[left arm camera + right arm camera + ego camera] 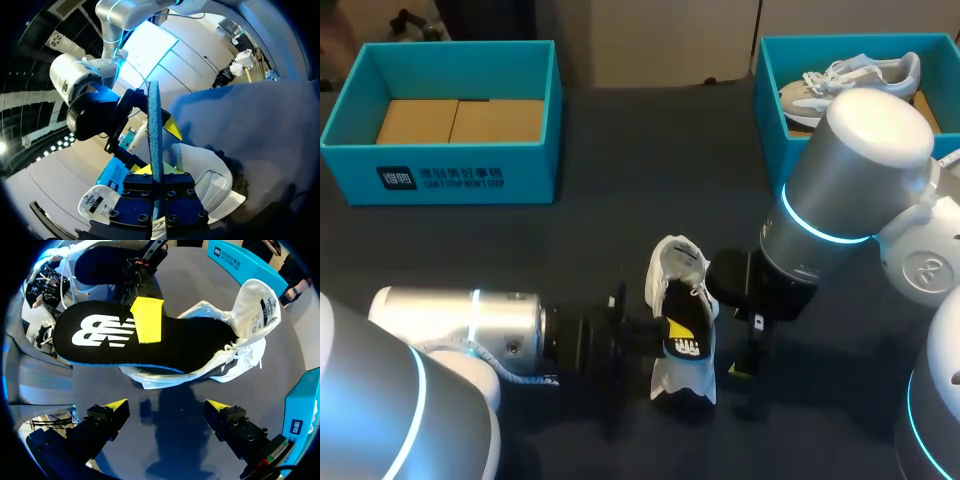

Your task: Take the shoe out of the shoebox, open the shoe tongue, remove and reinsert the insole, then place the shoe into the shoebox

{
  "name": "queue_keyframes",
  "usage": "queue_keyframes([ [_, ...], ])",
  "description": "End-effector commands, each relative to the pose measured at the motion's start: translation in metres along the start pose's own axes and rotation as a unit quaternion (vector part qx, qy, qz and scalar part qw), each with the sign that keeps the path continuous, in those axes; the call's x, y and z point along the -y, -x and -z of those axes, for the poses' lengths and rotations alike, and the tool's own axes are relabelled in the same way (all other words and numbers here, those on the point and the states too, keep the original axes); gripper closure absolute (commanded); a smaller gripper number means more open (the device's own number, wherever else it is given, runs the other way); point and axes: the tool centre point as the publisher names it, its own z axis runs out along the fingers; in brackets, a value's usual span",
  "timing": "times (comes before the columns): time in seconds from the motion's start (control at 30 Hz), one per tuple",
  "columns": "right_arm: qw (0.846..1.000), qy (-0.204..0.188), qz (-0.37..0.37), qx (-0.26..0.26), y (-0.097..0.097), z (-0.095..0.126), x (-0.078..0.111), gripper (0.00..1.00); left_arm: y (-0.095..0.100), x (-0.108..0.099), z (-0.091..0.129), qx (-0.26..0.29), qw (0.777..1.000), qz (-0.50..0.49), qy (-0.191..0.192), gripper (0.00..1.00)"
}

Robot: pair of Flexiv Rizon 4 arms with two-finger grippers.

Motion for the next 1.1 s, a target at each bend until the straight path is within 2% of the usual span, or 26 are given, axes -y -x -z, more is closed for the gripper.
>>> queue_keyframes([
  [0.03, 1.000, 0.000, 0.000, 0.001, -0.001, -0.001, 0.000, 0.00, -0.002, -0.002, -0.004, 0.003, 1.000, -0.012, 0.005, 1.00],
  [0.43, 1.000, 0.000, 0.000, 0.001, -0.001, -0.001, 0.000, 0.00, 0.000, -0.018, -0.012, 0.001, 0.999, -0.037, 0.030, 1.00],
  [0.83, 1.000, 0.000, 0.000, 0.001, -0.001, -0.001, 0.000, 0.00, 0.005, -0.032, -0.010, 0.010, 0.998, -0.040, 0.053, 1.00],
  [1.1, 1.000, 0.000, 0.000, 0.001, -0.001, -0.001, 0.000, 0.00, 0.004, -0.034, -0.005, 0.006, 0.999, -0.021, 0.046, 1.00],
])
